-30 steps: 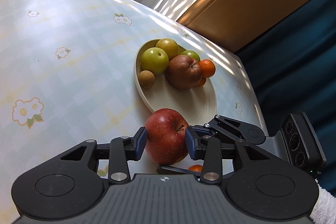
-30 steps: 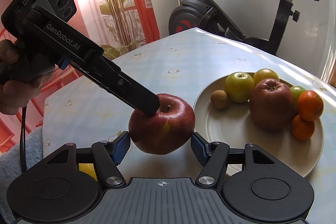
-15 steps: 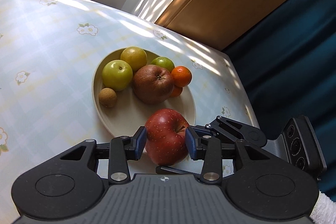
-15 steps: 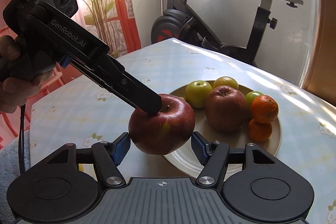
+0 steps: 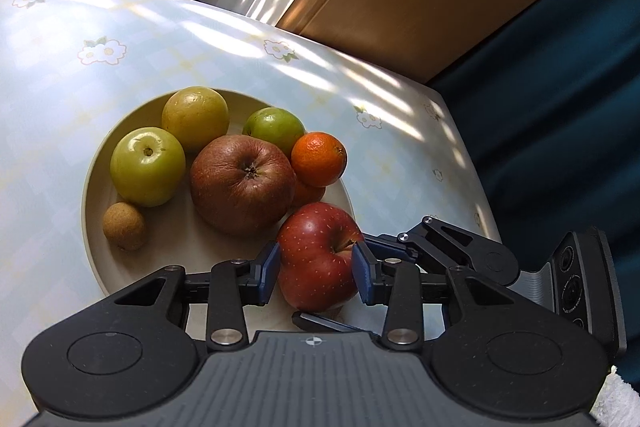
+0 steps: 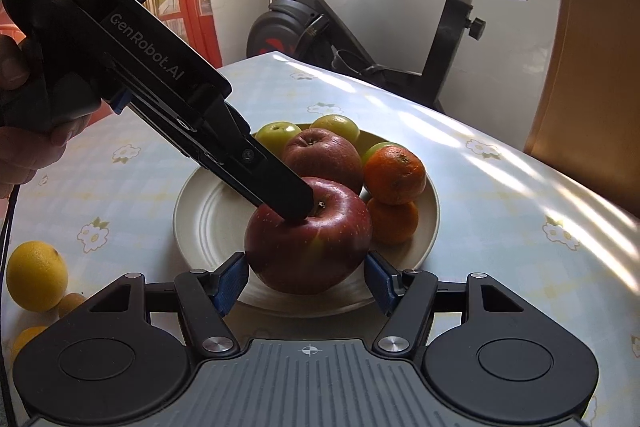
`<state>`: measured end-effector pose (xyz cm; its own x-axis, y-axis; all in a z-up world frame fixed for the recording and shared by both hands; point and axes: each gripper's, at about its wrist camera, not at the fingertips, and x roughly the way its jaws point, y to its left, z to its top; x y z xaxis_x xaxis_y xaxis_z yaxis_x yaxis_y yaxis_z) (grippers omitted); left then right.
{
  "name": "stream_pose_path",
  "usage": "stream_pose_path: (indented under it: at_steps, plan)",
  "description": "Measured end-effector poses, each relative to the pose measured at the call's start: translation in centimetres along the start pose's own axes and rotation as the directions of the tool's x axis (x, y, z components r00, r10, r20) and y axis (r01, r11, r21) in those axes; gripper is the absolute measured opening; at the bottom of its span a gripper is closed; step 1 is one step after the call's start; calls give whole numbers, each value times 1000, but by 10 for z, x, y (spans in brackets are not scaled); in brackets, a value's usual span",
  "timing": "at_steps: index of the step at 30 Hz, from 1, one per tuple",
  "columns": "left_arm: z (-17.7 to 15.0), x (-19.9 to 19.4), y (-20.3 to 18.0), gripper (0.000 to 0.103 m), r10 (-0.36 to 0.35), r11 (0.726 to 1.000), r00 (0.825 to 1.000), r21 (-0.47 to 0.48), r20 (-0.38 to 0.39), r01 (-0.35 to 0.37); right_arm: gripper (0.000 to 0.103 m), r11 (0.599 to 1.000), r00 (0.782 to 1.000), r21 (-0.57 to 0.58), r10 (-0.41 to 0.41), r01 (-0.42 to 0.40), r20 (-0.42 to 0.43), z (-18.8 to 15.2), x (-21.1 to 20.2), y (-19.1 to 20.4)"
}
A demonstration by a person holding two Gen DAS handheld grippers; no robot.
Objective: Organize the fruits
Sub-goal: 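Lower the red apple onto the plate and open the right gripper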
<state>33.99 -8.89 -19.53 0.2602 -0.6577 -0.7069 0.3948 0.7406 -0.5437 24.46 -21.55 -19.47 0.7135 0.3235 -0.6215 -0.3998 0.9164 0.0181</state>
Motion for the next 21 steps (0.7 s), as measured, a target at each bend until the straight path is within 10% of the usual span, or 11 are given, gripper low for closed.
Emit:
stream_pose_path:
  at_steps: [21]
  plan:
    - [3, 2, 2, 41, 15, 1000, 1000, -28, 24, -14, 61, 998, 999, -56, -37, 35, -18, 2, 1, -6]
